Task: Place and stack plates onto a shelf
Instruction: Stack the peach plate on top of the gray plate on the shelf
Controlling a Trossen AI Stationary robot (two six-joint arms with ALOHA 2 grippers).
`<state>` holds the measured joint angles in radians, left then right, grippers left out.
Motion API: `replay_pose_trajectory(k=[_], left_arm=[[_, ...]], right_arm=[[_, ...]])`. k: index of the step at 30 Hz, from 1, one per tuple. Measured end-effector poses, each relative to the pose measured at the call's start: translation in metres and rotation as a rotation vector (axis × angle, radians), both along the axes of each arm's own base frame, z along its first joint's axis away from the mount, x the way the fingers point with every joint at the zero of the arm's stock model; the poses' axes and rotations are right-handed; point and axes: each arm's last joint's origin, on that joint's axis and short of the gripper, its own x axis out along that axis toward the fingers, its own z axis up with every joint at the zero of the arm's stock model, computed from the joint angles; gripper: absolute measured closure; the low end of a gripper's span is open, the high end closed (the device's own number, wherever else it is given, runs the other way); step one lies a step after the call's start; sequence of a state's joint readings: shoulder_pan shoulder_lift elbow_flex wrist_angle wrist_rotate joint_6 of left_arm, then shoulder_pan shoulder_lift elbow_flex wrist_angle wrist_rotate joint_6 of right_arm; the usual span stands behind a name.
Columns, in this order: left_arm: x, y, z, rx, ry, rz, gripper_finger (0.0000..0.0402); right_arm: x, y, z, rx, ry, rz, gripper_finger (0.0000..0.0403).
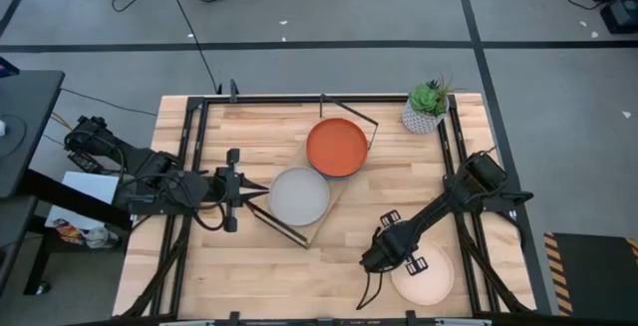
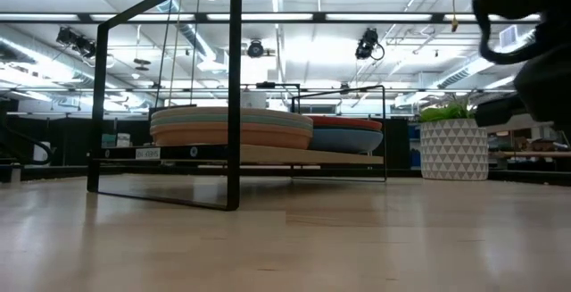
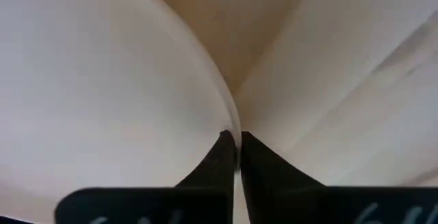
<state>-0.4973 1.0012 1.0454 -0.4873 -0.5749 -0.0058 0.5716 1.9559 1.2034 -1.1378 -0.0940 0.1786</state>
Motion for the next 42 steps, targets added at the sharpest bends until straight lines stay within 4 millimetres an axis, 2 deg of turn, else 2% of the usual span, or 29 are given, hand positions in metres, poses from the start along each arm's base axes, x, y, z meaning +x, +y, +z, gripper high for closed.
replay_pose_trajectory(k=[3,6,10,17,23,27,32,37,42], left_arm=[[0.0,0.0,0.0,-0.009,-0.001,0.004,0.0372],[0.0,0.0,0.0,-0.009,-0.002,0.004,0.0372],[0.0,0.0,0.0,-0.011,-0.002,0.005,0.0372],[0.0,0.0,0.0,-0.034,-0.005,0.014,0.0372],[0.0,0.0,0.0,-0.035,-0.007,0.014,0.0372],[0.0,0.0,0.0,-0.035,-0.006,0.014,0.0372],[0.0,0.0,0.0,-0.035,-0.008,0.013,0.0372],[-0.001,-0.001,0.001,-0.012,-0.007,-0.006,0.0372],[-0.004,-0.003,0.002,-0.002,-0.008,-0.027,0.0372]], right_arm=[[0.004,-0.011,0.003,-0.015,-0.002,-0.054,0.0385],[0.013,-0.027,0.018,0.005,-0.048,-0.127,0.0389],[0.027,-0.058,0.054,0.028,-0.182,-0.312,0.0389],[0.042,-0.127,0.121,0.013,-0.429,-0.764,0.0389],[0.052,-0.167,0.165,-0.151,-0.557,-0.916,0.0389],[0.073,-0.185,0.183,-0.152,-0.609,-0.934,0.0389],[0.107,-0.207,0.186,-0.103,-0.612,-0.917,0.0389],[0.14,-0.224,0.172,-0.06,-0.598,-0.879,0.0378],[0.167,-0.233,0.154,-0.021,-0.581,-0.826,0.038]])
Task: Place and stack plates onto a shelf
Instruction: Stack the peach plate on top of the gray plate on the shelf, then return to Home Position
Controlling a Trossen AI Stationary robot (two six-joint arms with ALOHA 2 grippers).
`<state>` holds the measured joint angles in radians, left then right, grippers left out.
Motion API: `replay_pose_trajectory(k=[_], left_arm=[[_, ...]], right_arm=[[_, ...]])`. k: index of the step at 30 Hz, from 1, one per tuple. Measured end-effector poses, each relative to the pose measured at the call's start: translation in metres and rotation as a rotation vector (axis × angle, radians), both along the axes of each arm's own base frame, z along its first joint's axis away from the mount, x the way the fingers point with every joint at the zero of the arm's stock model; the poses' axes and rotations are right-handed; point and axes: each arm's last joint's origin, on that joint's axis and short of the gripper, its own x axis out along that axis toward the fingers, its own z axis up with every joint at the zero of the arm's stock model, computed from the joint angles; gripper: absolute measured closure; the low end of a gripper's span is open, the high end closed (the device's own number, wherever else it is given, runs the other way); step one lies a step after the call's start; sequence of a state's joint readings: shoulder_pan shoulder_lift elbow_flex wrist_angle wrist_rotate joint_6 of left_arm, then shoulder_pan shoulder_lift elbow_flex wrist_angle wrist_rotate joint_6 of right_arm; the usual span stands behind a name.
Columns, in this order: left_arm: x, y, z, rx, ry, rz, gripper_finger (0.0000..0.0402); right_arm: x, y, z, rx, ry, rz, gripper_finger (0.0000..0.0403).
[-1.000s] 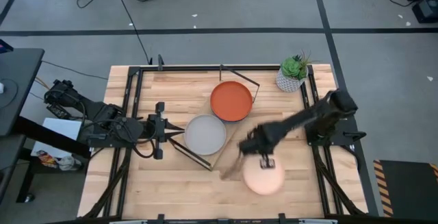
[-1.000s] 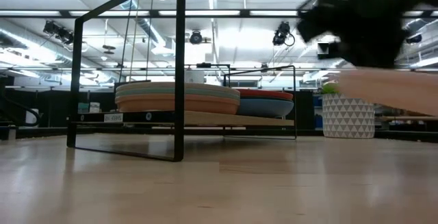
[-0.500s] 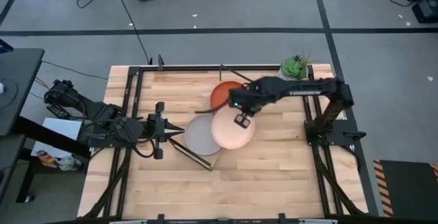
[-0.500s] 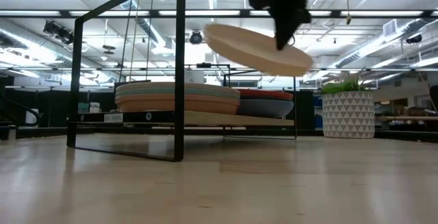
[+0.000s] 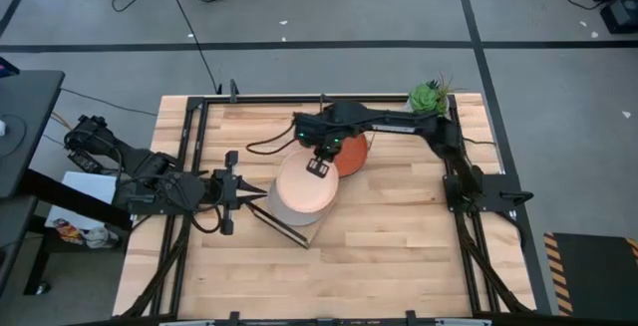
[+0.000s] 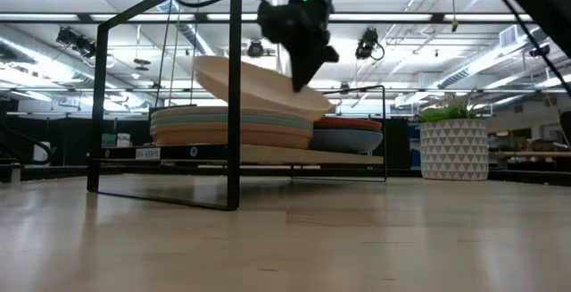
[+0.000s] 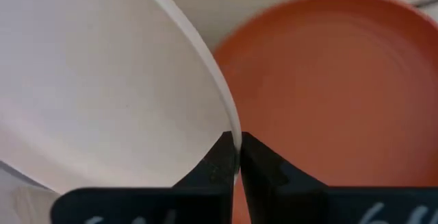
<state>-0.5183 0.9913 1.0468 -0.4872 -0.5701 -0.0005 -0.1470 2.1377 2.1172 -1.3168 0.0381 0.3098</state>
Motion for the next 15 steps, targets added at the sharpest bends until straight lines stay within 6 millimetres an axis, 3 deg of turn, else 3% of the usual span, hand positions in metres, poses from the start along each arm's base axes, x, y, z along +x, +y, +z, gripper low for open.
replay_pose_trajectory(k=[5,10,15], left_arm=[[-0.001,0.0,-0.002,0.005,0.023,0.002,0.0372],[-0.002,0.001,-0.004,0.012,0.042,0.004,0.0372],[-0.003,0.001,-0.006,0.004,0.06,0.012,0.0372]], right_arm=[[0.019,-0.006,-0.018,0.077,0.001,0.063,0.0374],[0.031,-0.005,-0.029,0.14,-0.005,0.122,0.0343],[0.032,-0.004,-0.026,0.137,-0.007,0.158,0.0323]])
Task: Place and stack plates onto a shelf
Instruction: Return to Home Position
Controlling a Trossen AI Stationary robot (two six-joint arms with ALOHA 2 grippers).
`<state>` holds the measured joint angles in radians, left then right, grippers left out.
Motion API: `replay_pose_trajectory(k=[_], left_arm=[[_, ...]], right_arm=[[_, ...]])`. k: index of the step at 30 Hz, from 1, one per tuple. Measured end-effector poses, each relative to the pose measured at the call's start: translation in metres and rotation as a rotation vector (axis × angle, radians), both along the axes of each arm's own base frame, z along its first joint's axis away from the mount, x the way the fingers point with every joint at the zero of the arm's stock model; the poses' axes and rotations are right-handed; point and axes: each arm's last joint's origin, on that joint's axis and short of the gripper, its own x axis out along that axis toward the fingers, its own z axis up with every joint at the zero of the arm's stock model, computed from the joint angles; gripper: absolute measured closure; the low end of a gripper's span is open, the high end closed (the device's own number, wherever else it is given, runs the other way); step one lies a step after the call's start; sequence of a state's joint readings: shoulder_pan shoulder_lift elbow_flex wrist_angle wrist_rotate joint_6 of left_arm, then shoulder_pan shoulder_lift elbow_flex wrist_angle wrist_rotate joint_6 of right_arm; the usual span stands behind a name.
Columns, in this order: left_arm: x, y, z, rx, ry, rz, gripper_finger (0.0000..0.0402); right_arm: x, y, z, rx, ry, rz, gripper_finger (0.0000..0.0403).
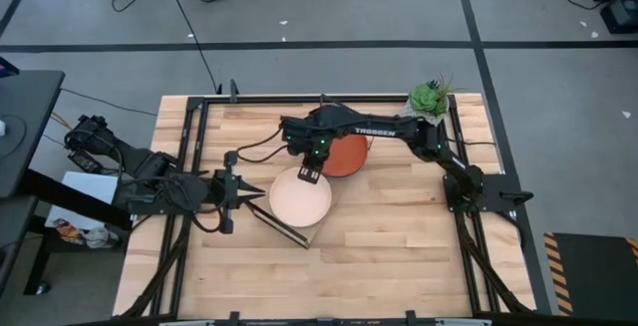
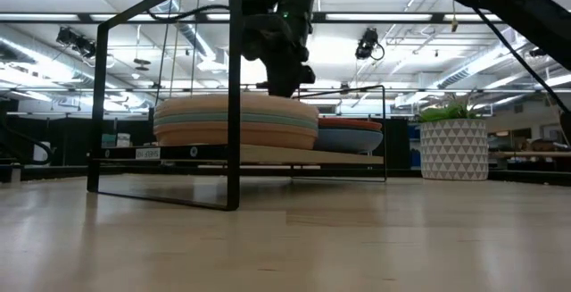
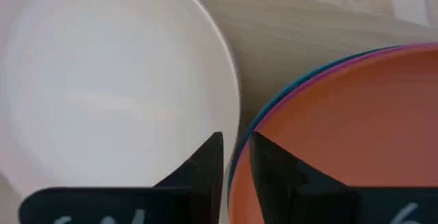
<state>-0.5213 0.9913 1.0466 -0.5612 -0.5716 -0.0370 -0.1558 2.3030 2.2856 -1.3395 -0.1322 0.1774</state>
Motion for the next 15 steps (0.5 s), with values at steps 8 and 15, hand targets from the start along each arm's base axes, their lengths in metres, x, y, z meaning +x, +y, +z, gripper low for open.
replay_pose_trajectory(k=[8,15], left_arm=[[-0.001,0.001,-0.002,-0.019,0.021,0.015,0.0372],[-0.004,0.0,-0.008,-0.055,0.083,-0.01,0.0372]], right_arm=[[-0.007,0.036,0.031,-0.133,-0.069,0.197,0.0322],[-0.009,0.088,0.041,-0.27,-0.093,0.311,0.0322]])
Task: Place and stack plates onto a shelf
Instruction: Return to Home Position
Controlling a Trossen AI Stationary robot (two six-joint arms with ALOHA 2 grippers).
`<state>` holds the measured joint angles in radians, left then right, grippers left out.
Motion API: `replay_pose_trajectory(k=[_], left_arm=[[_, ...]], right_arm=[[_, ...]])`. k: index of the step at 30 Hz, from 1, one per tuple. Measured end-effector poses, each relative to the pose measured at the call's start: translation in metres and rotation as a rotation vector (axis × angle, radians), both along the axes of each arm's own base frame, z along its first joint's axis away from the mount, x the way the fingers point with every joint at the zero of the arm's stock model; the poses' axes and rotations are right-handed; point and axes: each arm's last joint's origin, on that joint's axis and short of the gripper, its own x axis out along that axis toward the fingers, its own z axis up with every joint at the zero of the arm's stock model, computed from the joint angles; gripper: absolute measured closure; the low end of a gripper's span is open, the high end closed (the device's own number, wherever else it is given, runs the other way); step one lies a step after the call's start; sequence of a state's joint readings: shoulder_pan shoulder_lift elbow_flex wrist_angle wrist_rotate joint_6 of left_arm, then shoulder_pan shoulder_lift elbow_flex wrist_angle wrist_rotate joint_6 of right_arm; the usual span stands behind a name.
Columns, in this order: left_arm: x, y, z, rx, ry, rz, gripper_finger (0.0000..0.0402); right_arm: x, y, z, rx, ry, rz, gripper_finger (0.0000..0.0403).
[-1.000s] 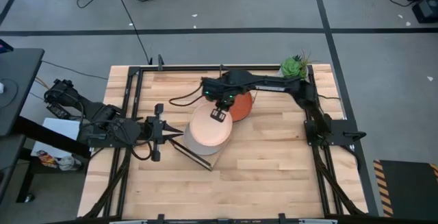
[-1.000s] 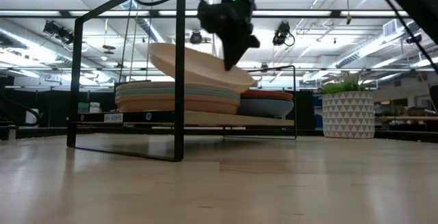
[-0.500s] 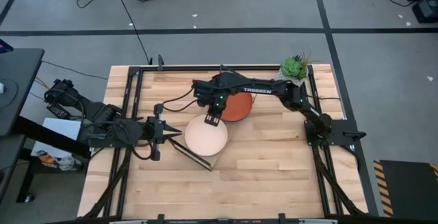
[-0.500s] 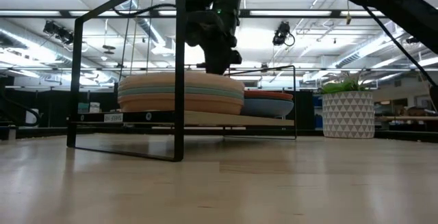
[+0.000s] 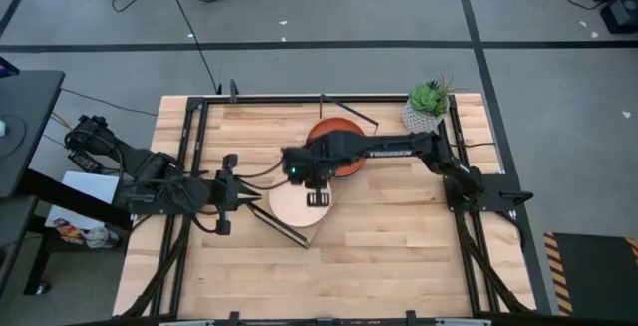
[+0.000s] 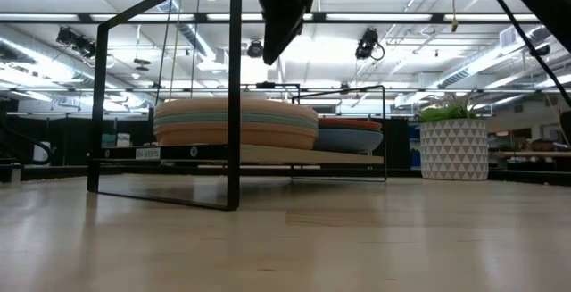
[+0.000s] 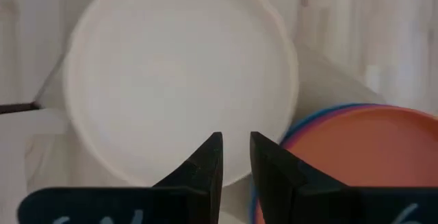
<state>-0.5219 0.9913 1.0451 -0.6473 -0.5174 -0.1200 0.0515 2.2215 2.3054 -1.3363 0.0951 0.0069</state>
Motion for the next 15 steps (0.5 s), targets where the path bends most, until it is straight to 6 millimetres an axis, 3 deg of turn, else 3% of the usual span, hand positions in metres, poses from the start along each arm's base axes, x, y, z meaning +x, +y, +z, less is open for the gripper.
replay_pose_trajectory(k=[7,15], left_arm=[[-0.007,-0.002,-0.033,0.02,-0.032,-0.097,0.0388],[-0.041,0.02,-0.059,-0.071,-0.205,-0.086,0.0395]], right_arm=[[-0.002,0.026,-0.005,-0.03,0.011,0.005,0.0322],[-0.006,0.05,-0.031,-0.12,0.051,0.009,0.0322]])
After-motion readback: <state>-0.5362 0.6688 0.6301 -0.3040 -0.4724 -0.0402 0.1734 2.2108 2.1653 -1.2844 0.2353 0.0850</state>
